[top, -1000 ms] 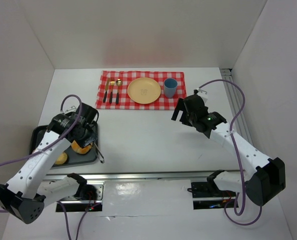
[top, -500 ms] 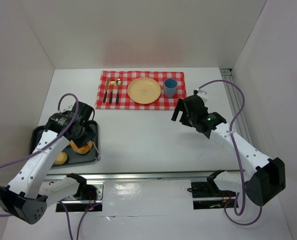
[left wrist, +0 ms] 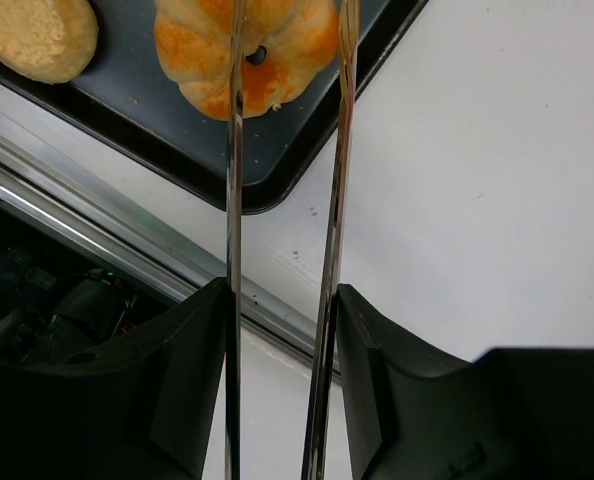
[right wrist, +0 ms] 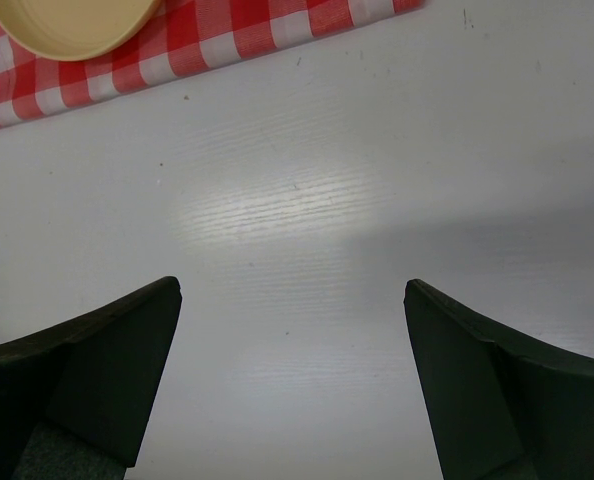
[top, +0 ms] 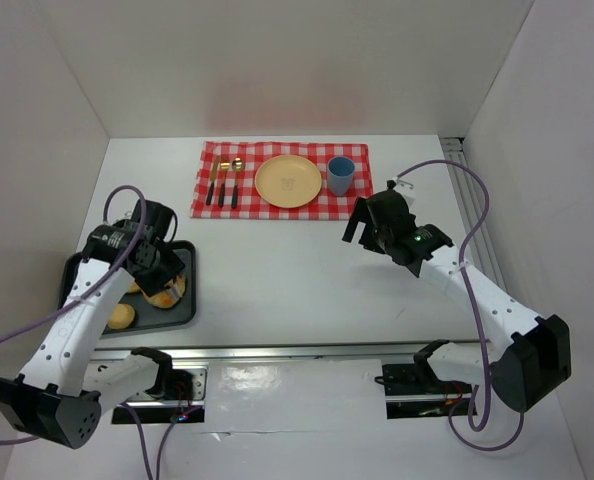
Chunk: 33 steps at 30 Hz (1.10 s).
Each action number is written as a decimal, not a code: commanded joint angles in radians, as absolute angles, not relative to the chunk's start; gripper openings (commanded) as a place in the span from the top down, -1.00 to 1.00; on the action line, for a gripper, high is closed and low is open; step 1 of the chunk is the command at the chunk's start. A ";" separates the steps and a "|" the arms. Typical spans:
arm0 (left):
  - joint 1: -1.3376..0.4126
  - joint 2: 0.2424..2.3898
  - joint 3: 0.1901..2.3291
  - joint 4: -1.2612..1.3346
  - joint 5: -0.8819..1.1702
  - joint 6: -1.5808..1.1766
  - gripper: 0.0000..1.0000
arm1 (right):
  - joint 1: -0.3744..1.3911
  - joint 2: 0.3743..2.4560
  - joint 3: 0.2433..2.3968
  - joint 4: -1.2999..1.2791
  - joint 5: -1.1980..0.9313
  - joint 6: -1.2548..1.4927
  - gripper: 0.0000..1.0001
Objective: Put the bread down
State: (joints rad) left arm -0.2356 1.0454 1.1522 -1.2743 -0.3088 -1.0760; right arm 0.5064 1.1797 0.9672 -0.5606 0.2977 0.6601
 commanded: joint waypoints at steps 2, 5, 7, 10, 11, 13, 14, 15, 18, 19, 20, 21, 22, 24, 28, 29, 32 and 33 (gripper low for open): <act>-0.216 1.025 1.177 -1.304 -0.308 -1.063 -0.12 | 0.514 1.175 0.962 -0.511 0.288 0.641 -1.00; -0.206 1.000 1.198 -1.345 -0.318 -1.087 -0.10 | 0.514 1.175 0.962 -0.511 0.288 0.641 -1.00; -0.206 0.986 1.210 -1.358 -0.330 -1.097 -0.10 | 0.514 1.175 0.962 -0.502 0.288 0.641 -1.00; -0.193 0.974 1.210 -1.358 -0.339 -1.097 -0.10 | 0.514 1.184 0.962 -0.492 0.279 0.641 -1.00; -0.193 0.965 1.210 -1.358 -0.339 -1.086 -0.08 | 0.514 1.193 0.962 -0.492 0.279 0.641 -1.00; -0.193 0.965 1.210 -1.358 -0.339 -1.086 -0.08 | 0.514 1.193 0.962 -0.492 0.279 0.641 -1.00; -0.193 0.965 1.210 -1.358 -0.339 -1.086 -0.08 | 0.514 1.193 0.962 -0.492 0.279 0.641 -1.00; -0.193 0.965 1.210 -1.358 -0.339 -1.086 -0.08 | 0.514 1.193 0.962 -0.492 0.279 0.641 -1.00; -0.184 0.977 1.210 -1.358 -0.348 -1.086 -0.08 | 0.505 1.193 0.953 -0.492 0.279 0.641 -1.00; -0.184 0.977 1.210 -1.358 -0.348 -1.086 -0.08 | 0.505 1.193 0.953 -0.492 0.279 0.641 -1.00; -0.173 0.977 1.210 -1.358 -0.348 -1.086 -0.08 | 0.505 1.193 0.953 -0.492 0.279 0.641 -1.00; -0.173 0.977 1.197 -1.358 -0.348 -1.086 -0.08 | 0.505 1.193 0.953 -0.492 0.279 0.641 -1.00; -0.173 0.977 1.184 -1.358 -0.348 -1.086 -0.08 | 0.505 1.193 0.953 -0.492 0.279 0.641 -1.00; -0.164 0.977 1.174 -1.358 -0.348 -1.086 -0.08 | 0.505 1.193 0.953 -0.492 0.279 0.641 -1.00; -0.153 0.977 1.146 -1.358 -0.357 -1.086 -0.08 | 0.505 1.193 0.953 -0.492 0.279 0.641 -1.00; -0.153 0.977 1.146 -1.358 -0.357 -1.086 -0.08 | 0.505 1.193 0.953 -0.492 0.279 0.641 -1.00; -0.144 0.986 1.126 -1.358 -0.357 -1.086 -0.11 | 0.505 1.193 0.953 -0.492 0.279 0.641 -1.00; -0.144 0.986 1.114 -1.342 -0.357 -1.075 -0.11 | 0.505 1.193 0.953 -0.492 0.279 0.641 -1.00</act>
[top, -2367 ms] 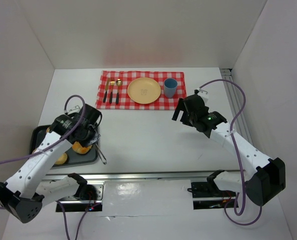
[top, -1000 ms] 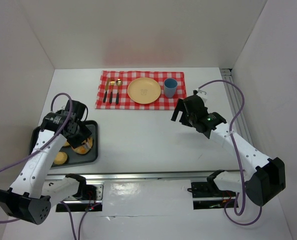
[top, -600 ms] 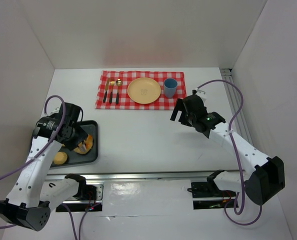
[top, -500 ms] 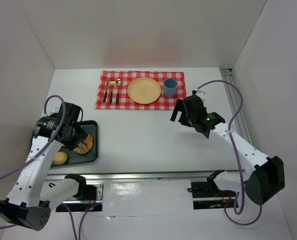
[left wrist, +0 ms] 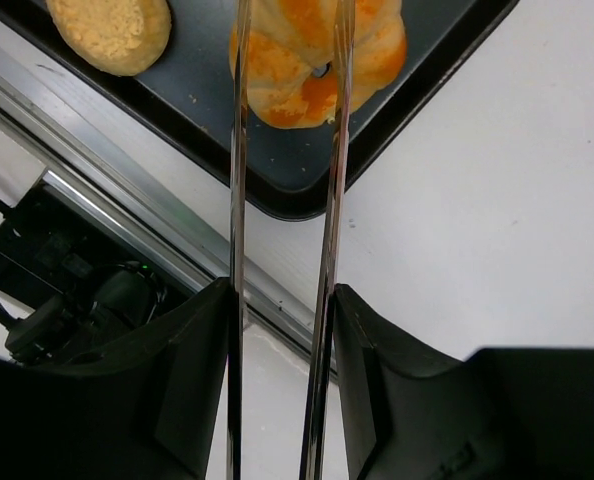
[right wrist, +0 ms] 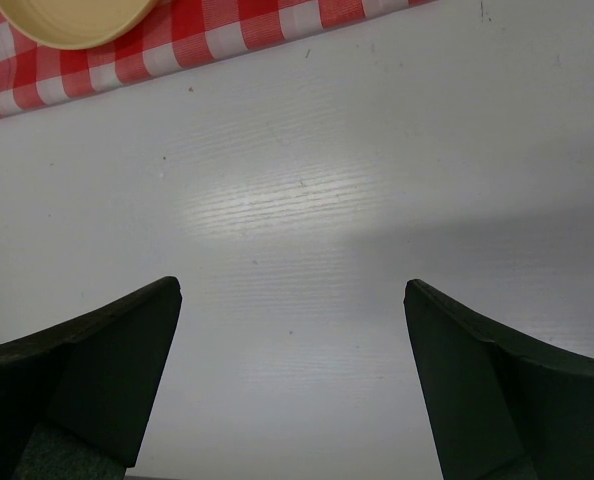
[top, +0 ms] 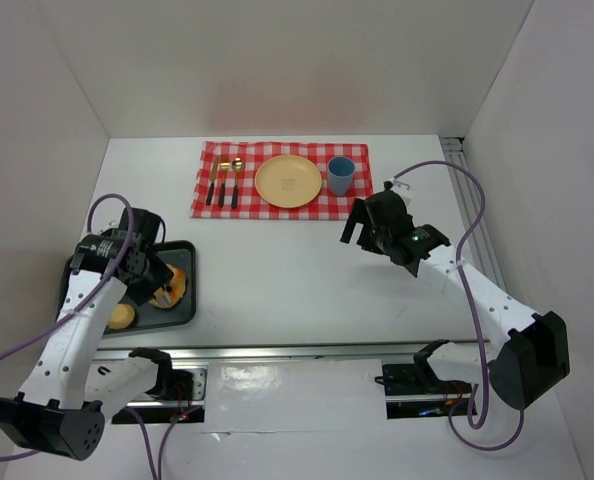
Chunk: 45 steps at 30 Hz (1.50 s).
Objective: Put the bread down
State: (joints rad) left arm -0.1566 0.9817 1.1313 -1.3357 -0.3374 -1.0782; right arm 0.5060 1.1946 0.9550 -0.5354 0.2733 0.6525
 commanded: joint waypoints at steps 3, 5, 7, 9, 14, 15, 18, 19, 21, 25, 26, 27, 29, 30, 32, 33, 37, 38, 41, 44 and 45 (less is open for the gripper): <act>-0.133 0.997 1.077 -1.289 -0.345 -1.062 -0.11 | 0.505 1.193 0.953 -0.483 0.270 0.641 -1.00; -0.133 1.008 1.063 -1.279 -0.325 -1.049 -0.11 | 0.505 1.193 0.953 -0.483 0.270 0.641 -1.00; -0.133 1.008 1.063 -1.269 -0.314 -1.049 0.11 | 0.505 1.193 0.953 -0.492 0.279 0.641 -1.00; -0.133 0.988 1.074 -1.269 -0.314 -1.049 0.30 | 0.505 1.193 0.953 -0.492 0.279 0.641 -1.00; -0.124 0.963 1.121 -1.278 -0.342 -1.029 0.77 | 0.505 1.193 0.953 -0.492 0.279 0.632 -1.00; -0.124 0.963 1.143 -1.290 -0.342 -1.029 0.93 | 0.505 1.193 0.953 -0.492 0.279 0.632 -1.00; -0.124 0.963 1.210 -1.312 -0.342 -1.029 1.00 | 0.505 1.193 0.962 -0.492 0.279 0.632 -1.00; -0.124 0.963 1.227 -1.312 -0.333 -1.014 1.00 | 0.505 1.193 0.962 -0.492 0.279 0.632 -1.00; -0.124 0.945 1.268 -1.277 -0.318 -0.956 1.00 | 0.505 1.193 0.962 -0.492 0.279 0.632 -1.00; -0.124 0.988 1.403 -1.195 -0.164 -0.853 1.00 | 0.505 1.193 0.962 -0.492 0.279 0.632 -1.00; -0.124 1.012 1.419 -1.169 -0.134 -0.844 1.00 | 0.505 1.193 0.962 -0.492 0.279 0.632 -1.00; -0.133 1.022 1.431 -1.128 -0.065 -0.812 1.00 | 0.505 1.193 0.962 -0.492 0.290 0.632 -1.00; -0.158 1.049 1.440 -1.010 -0.020 -0.802 1.00 | 0.505 1.193 0.972 -0.492 0.308 0.632 -1.00; -0.158 1.098 1.450 -0.976 0.006 -0.784 1.00 | 0.505 1.193 0.973 -0.492 0.308 0.632 -1.00; -0.198 1.170 1.518 -0.934 0.076 -0.773 1.00 | 0.505 1.193 0.992 -0.508 0.324 0.632 -1.00; -0.215 1.208 1.554 -0.905 0.096 -0.759 1.00 | 0.505 1.193 0.992 -0.521 0.337 0.632 -1.00; -0.299 1.400 1.712 -0.838 0.107 -0.736 1.00 | 0.505 1.171 1.012 -0.560 0.379 0.641 -1.00; -0.308 1.478 1.764 -0.828 0.123 -0.718 1.00 | 0.505 1.161 1.012 -0.560 0.379 0.641 -1.00; -0.308 1.587 1.842 -0.767 0.172 -0.698 1.00 | 0.505 1.152 1.012 -0.571 0.402 0.660 -1.00; -0.327 1.750 1.954 -0.746 0.196 -0.687 1.00 | 0.505 1.143 1.003 -0.571 0.411 0.660 -1.00; -0.327 1.826 1.986 -0.746 0.196 -0.687 1.00 | 0.505 1.143 1.003 -0.571 0.411 0.660 -1.00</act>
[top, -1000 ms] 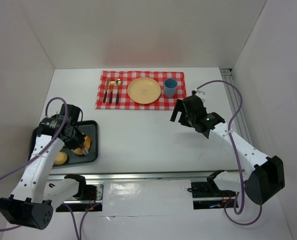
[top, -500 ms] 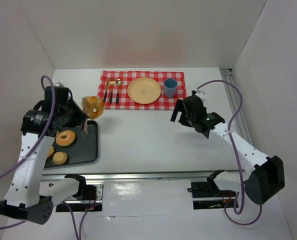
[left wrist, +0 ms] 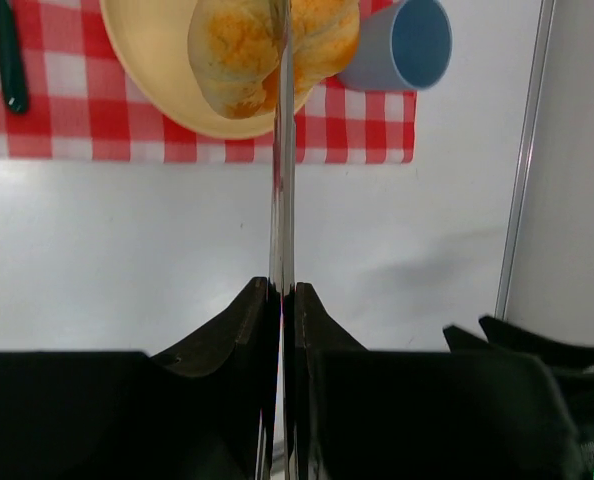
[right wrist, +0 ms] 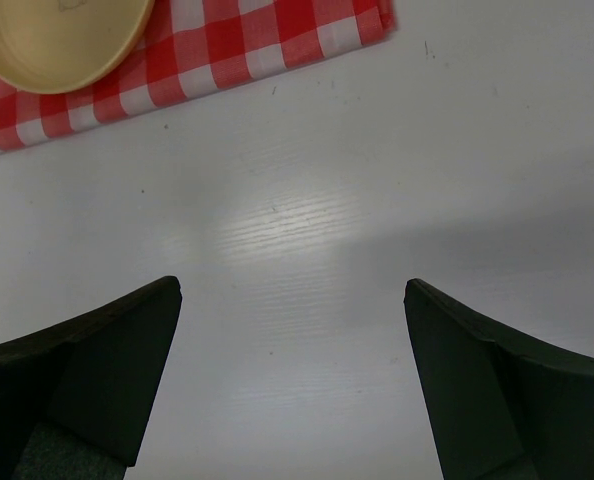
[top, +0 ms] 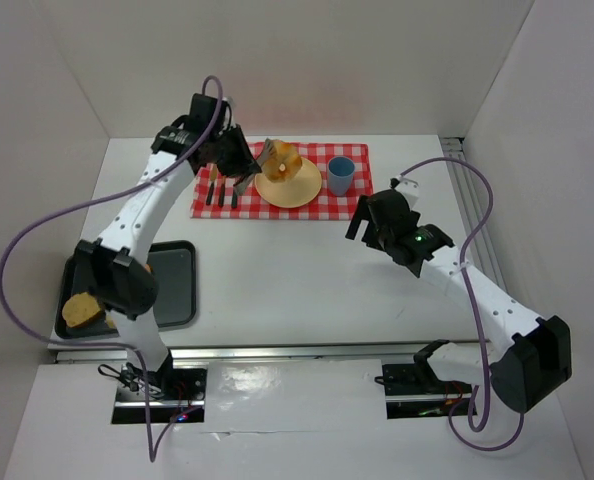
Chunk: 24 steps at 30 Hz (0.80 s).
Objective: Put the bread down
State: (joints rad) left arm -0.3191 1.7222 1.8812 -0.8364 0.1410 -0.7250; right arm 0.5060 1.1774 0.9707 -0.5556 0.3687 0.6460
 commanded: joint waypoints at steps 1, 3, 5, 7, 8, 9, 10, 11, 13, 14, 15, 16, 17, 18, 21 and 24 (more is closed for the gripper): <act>-0.327 1.860 2.012 -0.746 0.196 -0.687 1.00 | 0.494 1.153 1.003 -0.571 0.411 0.660 -1.00; -0.327 1.917 2.075 -0.746 0.173 -0.687 1.00 | 0.494 1.164 1.012 -0.581 0.411 0.669 -1.00; -0.327 1.994 2.117 -0.736 0.173 -0.687 1.00 | 0.494 1.164 1.012 -0.581 0.411 0.669 -1.00; -0.327 2.046 2.143 -0.724 0.208 -0.678 1.00 | 0.494 1.173 1.012 -0.581 0.411 0.669 -1.00; -0.327 2.104 2.178 -0.724 0.228 -0.678 1.00 | 0.494 1.173 1.012 -0.581 0.411 0.660 -1.00; -0.327 2.126 2.178 -0.739 0.229 -0.678 1.00 | 0.494 1.186 1.012 -0.581 0.411 0.660 -1.00; -0.327 2.141 2.178 -0.739 0.229 -0.687 1.00 | 0.494 1.186 1.012 -0.581 0.411 0.660 -1.00; -0.327 2.152 2.178 -0.739 0.218 -0.687 1.00 | 0.494 1.186 1.012 -0.581 0.411 0.660 -1.00; -0.327 2.170 2.178 -0.739 0.218 -0.687 0.82 | 0.485 1.197 1.012 -0.581 0.411 0.660 -1.00; -0.327 2.171 2.178 -0.739 0.218 -0.687 0.72 | 0.485 1.206 1.012 -0.581 0.411 0.660 -1.00; -0.327 2.171 2.178 -0.739 0.209 -0.687 0.46 | 0.485 1.206 1.012 -0.571 0.411 0.660 -1.00; -0.318 2.171 2.178 -0.739 0.209 -0.678 0.28 | 0.485 1.206 1.002 -0.562 0.411 0.650 -1.00; -0.318 2.171 2.178 -0.748 0.198 -0.678 0.21 | 0.485 1.206 1.002 -0.561 0.402 0.650 -1.00; -0.318 2.171 2.178 -0.749 0.198 -0.678 0.10 | 0.485 1.215 0.991 -0.551 0.402 0.650 -1.00; -0.318 2.149 2.178 -0.768 0.189 -0.667 0.01 | 0.485 1.236 0.991 -0.540 0.380 0.641 -1.00; -0.327 2.128 2.178 -0.778 0.176 -0.658 0.01 | 0.485 1.246 0.991 -0.529 0.362 0.641 -1.00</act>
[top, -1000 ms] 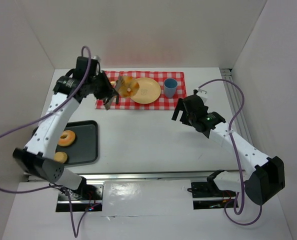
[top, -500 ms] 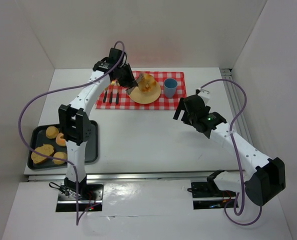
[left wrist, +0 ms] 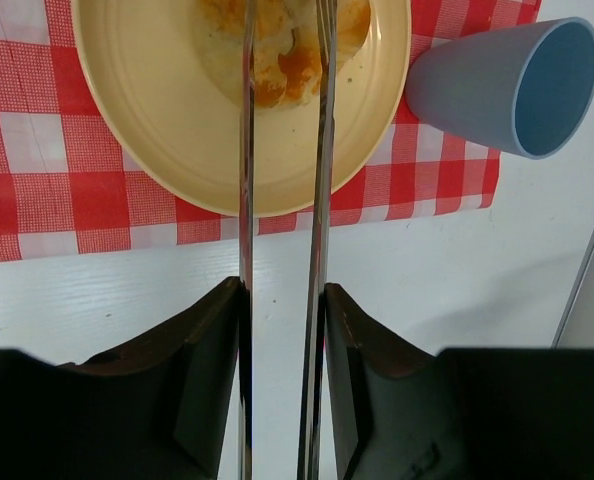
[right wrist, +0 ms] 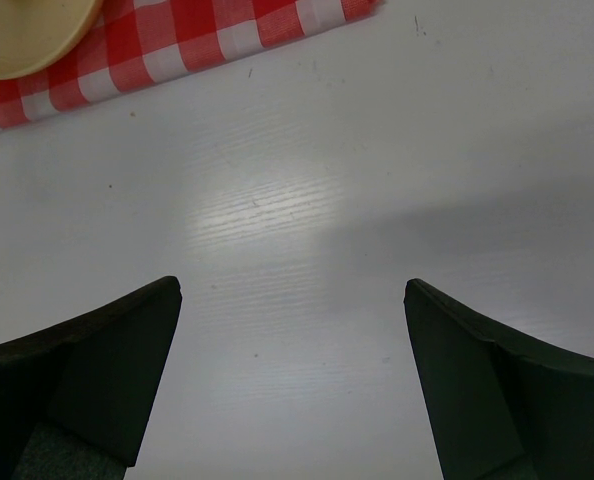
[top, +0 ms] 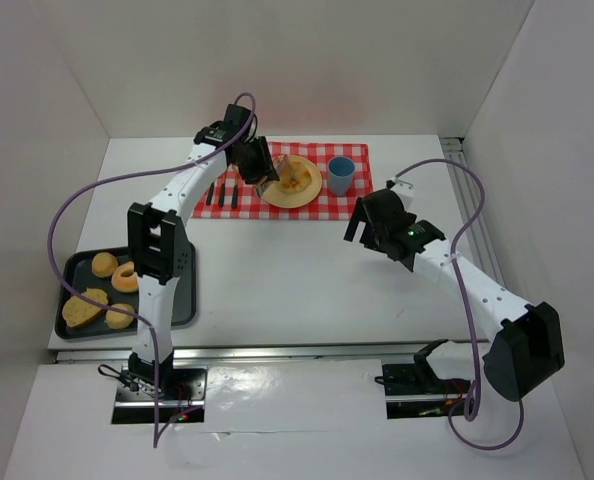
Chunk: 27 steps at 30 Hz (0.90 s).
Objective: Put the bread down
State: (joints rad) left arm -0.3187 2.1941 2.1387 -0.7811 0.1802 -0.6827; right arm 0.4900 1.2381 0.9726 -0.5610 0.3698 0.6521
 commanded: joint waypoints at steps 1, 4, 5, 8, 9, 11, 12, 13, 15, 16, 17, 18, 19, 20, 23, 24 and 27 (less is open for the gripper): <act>-0.327 2.128 2.178 -0.778 0.176 -0.649 0.01 | 0.485 1.246 0.991 -0.517 0.362 0.632 -1.00; -0.345 2.096 2.169 -0.788 0.120 -0.649 0.05 | 0.485 1.255 0.991 -0.506 0.341 0.632 -1.00; -0.345 2.080 2.169 -0.802 0.092 -0.649 0.05 | 0.485 1.255 0.991 -0.506 0.341 0.632 -1.00; -0.345 2.014 2.169 -0.815 0.006 -0.649 0.10 | 0.485 1.255 0.991 -0.506 0.341 0.632 -1.00; -0.345 2.002 2.169 -0.845 -0.015 -0.649 0.10 | 0.485 1.244 0.991 -0.506 0.331 0.632 -1.00; -0.345 1.964 2.169 -0.879 -0.096 -0.638 0.10 | 0.485 1.235 0.980 -0.496 0.331 0.632 -1.00; -0.345 1.948 2.169 -0.897 -0.125 -0.638 0.10 | 0.485 1.235 0.980 -0.495 0.322 0.632 -1.00; -0.345 1.931 2.169 -0.931 -0.155 -0.638 0.10 | 0.485 1.235 0.980 -0.495 0.322 0.632 -1.00; -0.345 1.858 2.084 -0.962 -0.242 -0.678 0.10 | 0.485 1.235 0.980 -0.495 0.312 0.632 -1.00; -0.345 1.827 2.042 -0.974 -0.280 -0.695 0.10 | 0.485 1.235 0.980 -0.495 0.311 0.623 -1.00; -0.345 1.794 1.946 -1.012 -0.378 -0.756 0.10 | 0.485 1.235 0.980 -0.495 0.301 0.623 -1.00; -0.345 1.758 1.895 -1.035 -0.434 -0.793 0.10 | 0.485 1.235 0.989 -0.486 0.301 0.614 -1.00; -0.333 1.680 1.841 -1.058 -0.489 -0.836 0.10 | 0.485 1.235 0.989 -0.486 0.281 0.614 -1.00; -0.321 1.642 1.738 -1.083 -0.570 -0.921 0.10 | 0.485 1.235 0.999 -0.486 0.281 0.604 -1.00; -0.250 1.501 1.594 -1.144 -0.614 -1.049 0.12 | 0.485 1.244 0.999 -0.474 0.244 0.582 -1.00; -0.217 1.473 1.518 -1.144 -0.614 -1.084 0.12 | 0.485 1.233 0.999 -0.474 0.244 0.569 -1.00; -0.183 1.384 1.410 -1.192 -0.650 -1.210 0.15 | 0.485 1.233 0.999 -0.463 0.215 0.557 -1.00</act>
